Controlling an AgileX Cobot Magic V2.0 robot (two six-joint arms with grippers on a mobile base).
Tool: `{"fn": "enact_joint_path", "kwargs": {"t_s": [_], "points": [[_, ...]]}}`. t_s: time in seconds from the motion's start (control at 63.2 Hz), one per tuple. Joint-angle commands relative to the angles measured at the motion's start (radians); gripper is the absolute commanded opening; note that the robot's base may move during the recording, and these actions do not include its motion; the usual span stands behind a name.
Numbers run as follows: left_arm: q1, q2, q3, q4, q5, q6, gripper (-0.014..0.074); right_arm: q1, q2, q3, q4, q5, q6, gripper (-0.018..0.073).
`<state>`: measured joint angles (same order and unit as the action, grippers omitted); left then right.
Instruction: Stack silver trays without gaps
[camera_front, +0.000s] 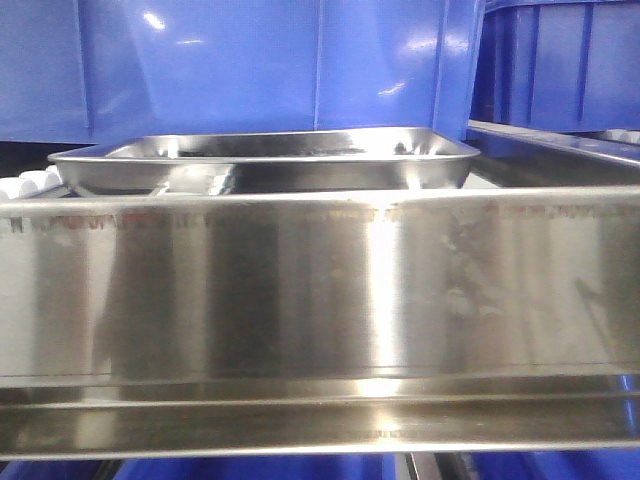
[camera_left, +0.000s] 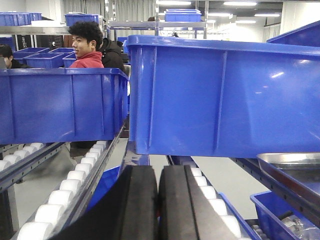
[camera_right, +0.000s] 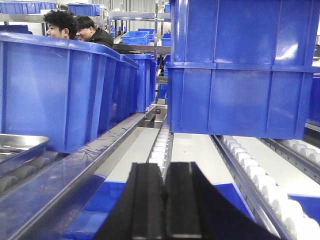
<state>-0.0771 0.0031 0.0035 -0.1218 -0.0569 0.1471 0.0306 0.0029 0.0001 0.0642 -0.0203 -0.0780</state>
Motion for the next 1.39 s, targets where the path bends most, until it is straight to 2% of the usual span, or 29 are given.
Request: {"fn": "enact_joint_path", "kwargs": {"t_s": [0.0,1.377], "points": [[-0.006,-0.003,-0.003,-0.006,-0.022,0.004,0.0002,0.002,-0.003,0.000,-0.001,-0.022,-0.001,-0.0075],[-0.006,-0.003,-0.003,-0.006,-0.022,0.004,0.0002,0.002,-0.003,0.000,-0.001,-0.045,-0.001,-0.0075]]}}
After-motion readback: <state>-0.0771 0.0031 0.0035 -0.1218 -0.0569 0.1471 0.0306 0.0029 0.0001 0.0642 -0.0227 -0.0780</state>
